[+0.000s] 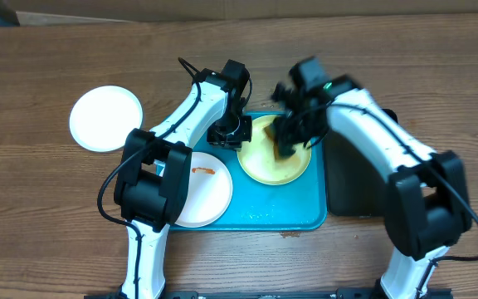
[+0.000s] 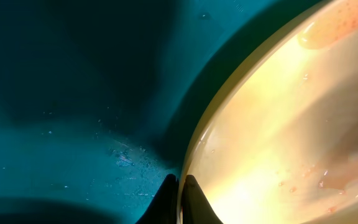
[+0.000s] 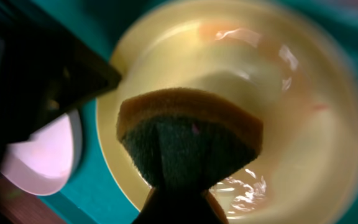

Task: Clean dirty plates on tray and stack at the side
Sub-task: 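Carry sponge to the held yellow plate and scrub its surface, then return sponge to the black tray, release it, raise right gripper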

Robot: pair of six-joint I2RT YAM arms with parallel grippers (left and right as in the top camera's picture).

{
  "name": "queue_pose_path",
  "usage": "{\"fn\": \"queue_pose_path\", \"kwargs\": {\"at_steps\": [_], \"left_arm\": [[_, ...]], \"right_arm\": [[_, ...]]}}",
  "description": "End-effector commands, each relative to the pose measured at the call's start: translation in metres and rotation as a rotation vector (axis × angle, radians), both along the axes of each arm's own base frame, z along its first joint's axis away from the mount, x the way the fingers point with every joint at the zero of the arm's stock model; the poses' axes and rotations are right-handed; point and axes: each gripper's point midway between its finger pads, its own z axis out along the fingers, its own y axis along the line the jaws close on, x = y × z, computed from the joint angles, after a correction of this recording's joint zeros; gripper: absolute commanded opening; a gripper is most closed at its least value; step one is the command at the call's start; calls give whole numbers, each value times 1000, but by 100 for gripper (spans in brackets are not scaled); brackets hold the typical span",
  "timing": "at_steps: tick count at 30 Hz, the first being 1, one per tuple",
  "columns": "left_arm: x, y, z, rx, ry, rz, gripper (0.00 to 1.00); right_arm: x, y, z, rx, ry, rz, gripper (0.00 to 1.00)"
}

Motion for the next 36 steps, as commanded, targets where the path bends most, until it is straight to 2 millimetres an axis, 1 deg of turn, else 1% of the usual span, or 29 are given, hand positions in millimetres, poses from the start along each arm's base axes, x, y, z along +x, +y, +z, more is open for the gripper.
{"fn": "queue_pose_path", "kwargs": {"at_steps": [1,2,4,8,10,13,16,21,24,26,28,30,31,33,34,36], "left_arm": [[-3,-3,-4,-3,6,-27,4],[-3,-3,-4,-2,6,-27,4],[-3,-3,-4,-3,5,-27,4],[-3,-3,-4,-2,5,-27,4],[-3,-3,-4,-3,5,-27,7],[-2,-4,-4,-5,2,-28,11],[-3,-6,-4,-5,2,-33,13],[-4,-8,-4,-5,1,-38,16],[-4,-8,-4,-4,2,-39,20],[-4,-7,-4,0,0,-39,20],[-4,-7,-4,0,1,-39,20],[-5,-7,-4,1,3,-39,20],[-5,-7,-4,1,4,-40,20],[-5,-8,-4,1,3,-42,22],[-5,-8,-4,5,0,-44,22],[-5,-7,-5,18,-5,-48,22]], "right_arm": [[23,-36,55,-2,-112,-78,4],[24,-48,57,-26,-111,-104,4],[24,-79,59,-86,-99,-167,4],[16,-137,49,-205,-25,-281,4],[12,-159,42,-255,1,-327,4],[5,-183,27,-302,41,-400,4],[-1,-192,7,-306,63,-420,4],[-3,-191,-31,-301,43,-421,4],[0,-190,-43,-293,23,-448,4],[2,-190,-43,-290,13,-450,14],[6,-190,-42,-286,-4,-452,20],[11,-190,-39,-281,-22,-454,30],[15,-190,-36,-280,-31,-456,36],[22,-192,-26,-275,-49,-471,49],[27,-196,-20,-274,-56,-500,55],[37,-206,-6,-263,-71,-566,60]]}}
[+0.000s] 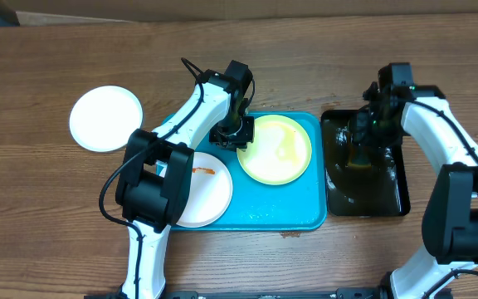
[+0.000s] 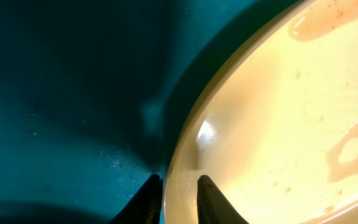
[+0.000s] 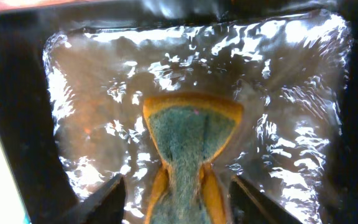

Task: Clean dirty plates on tray and stack at the side
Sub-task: 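Return sponge to the black tray, release it, raise right gripper, then lift the yellow plate with the left gripper off the tray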

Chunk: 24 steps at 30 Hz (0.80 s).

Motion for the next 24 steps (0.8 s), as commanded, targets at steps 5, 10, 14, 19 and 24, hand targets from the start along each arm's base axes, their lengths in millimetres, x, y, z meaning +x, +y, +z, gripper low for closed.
{"fn": "queue_pose_path", "kwargs": {"at_steps": [5,10,14,19,24], "left_arm": [[-10,1,-13,65,2,-45,22],[-22,-2,-27,70,14,-65,11],[-23,-1,-27,72,18,-65,4],[-12,15,1,120,25,-49,4],[20,30,46,184,-72,-61,4]], "right_arm": [[42,-54,55,8,-158,-234,71],[35,-103,55,2,-161,-355,87],[28,-133,55,-6,-163,-430,100],[19,-172,57,-40,-179,-518,100],[8,-206,58,-39,-194,-646,100]]}}
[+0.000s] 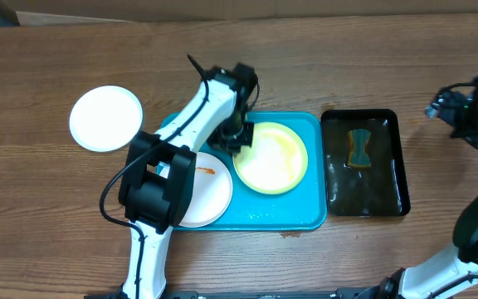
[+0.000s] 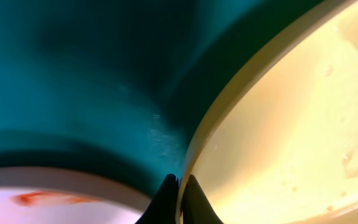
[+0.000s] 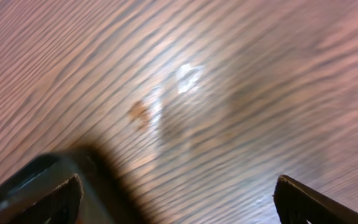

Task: Clean dirty plates on tray and stack at the side
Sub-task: 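Lift the yellow plate with the left gripper off the tray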

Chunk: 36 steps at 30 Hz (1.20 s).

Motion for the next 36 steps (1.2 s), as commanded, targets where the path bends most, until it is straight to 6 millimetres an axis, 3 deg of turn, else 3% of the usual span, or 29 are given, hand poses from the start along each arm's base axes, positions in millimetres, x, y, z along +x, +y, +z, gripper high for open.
{"fn": "queue_pose_path", "kwargs": {"at_steps": [1,9,15,24,28,36], "left_arm": [[38,9,32,36,-138,-35,4],[71,-6,99,-29,-300,-52,4],[75,-40,132,-68,-403,-109,4],[57,-107,142,16,-559,-275,4],[44,-131,152,132,-667,-355,4],[10,-170,195,416,-973,-474,4]], "right_arm": [[-7,-25,13,-20,-27,-85,100],[-19,-45,13,-19,-23,-141,100],[-19,-45,13,-19,-23,-141,100],[-19,-45,13,-19,-23,-141,100],[-19,-45,13,-19,-23,-141,100],[-19,-45,13,-19,-23,-141,100]]}}
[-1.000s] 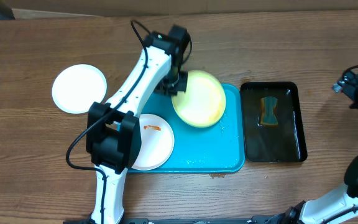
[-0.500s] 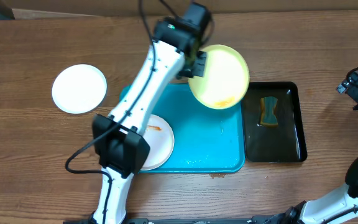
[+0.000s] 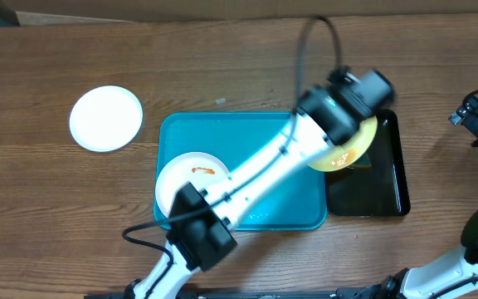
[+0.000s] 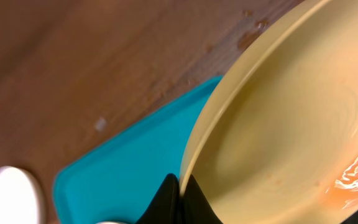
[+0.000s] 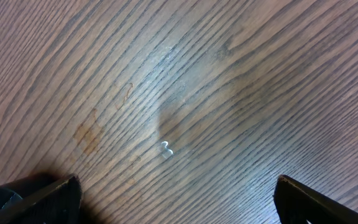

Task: Clean dirty plates on tray and stack at the side
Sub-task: 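Lift the yellow plate with the left gripper off the tray, then carry the yellow plate left and set it on the white plate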

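Observation:
My left gripper [image 3: 343,116] is shut on the rim of the yellow plate [image 3: 351,151] and holds it tilted above the black water basin [image 3: 388,187]. In the left wrist view the fingertips [image 4: 180,190] pinch the plate's edge, and orange-tinted water lies in the yellow plate [image 4: 278,137]. A white plate with a red smear [image 3: 187,178] lies on the teal tray [image 3: 280,208]. A clean white plate [image 3: 106,118] sits on the table at the left. My right gripper is open over bare wood at the far right, its fingers wide apart [image 5: 176,199]. The sponge is hidden.
The left arm stretches diagonally across the tray from the front. The basin stands right against the tray's right side. Brown wooden table [image 5: 185,93] lies all round, with a small wet spot under the right wrist.
My left gripper, still shut on the yellow plate's rim, has lifted the plate off the tray; it is now tilted over the basin. The right gripper stays open at the far right.
My right gripper rubbed the sponge on the yellow plate while the left pinched its rim. Then the sponge was in the basin water and the left jaws stood slightly apart. Then the sponge lay released, the right arm far right, the left shut on the rim. Now the plate hangs over the basin.

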Robot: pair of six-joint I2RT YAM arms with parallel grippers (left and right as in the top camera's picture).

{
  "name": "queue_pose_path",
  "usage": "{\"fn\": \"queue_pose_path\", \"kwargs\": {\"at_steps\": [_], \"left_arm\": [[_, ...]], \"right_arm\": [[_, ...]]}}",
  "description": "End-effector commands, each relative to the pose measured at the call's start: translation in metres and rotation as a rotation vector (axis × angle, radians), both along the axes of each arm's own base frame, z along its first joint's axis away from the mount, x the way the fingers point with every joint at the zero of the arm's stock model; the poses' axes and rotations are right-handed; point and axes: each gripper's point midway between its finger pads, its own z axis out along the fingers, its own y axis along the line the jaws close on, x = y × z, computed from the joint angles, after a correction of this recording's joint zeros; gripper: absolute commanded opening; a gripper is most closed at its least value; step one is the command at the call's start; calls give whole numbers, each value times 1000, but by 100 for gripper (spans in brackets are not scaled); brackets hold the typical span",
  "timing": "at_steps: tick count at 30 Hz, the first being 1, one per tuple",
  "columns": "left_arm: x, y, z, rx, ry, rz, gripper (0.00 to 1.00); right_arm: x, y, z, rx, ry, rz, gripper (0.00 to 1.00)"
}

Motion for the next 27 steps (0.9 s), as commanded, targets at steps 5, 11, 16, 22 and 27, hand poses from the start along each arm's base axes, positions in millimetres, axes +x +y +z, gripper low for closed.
{"fn": "queue_pose_path", "kwargs": {"at_steps": [5,11,16,22,27], "left_arm": [[-20,-21,73,190,-462,18,4],[-51,-38,105,238,-649,15,4],[-63,-48,105,222,-652,-12,4],[-59,-61,72,113,-464,-77,4],[-53,-74,20,-93,-96,-145,4]], "right_arm": [[5,-4,14,-21,-35,-8,100],[5,-4,14,-21,-35,-8,100],[5,-4,14,-21,-35,-8,100],[5,-4,14,-21,-35,-8,100],[5,-4,14,-21,-35,-8,100]]}}
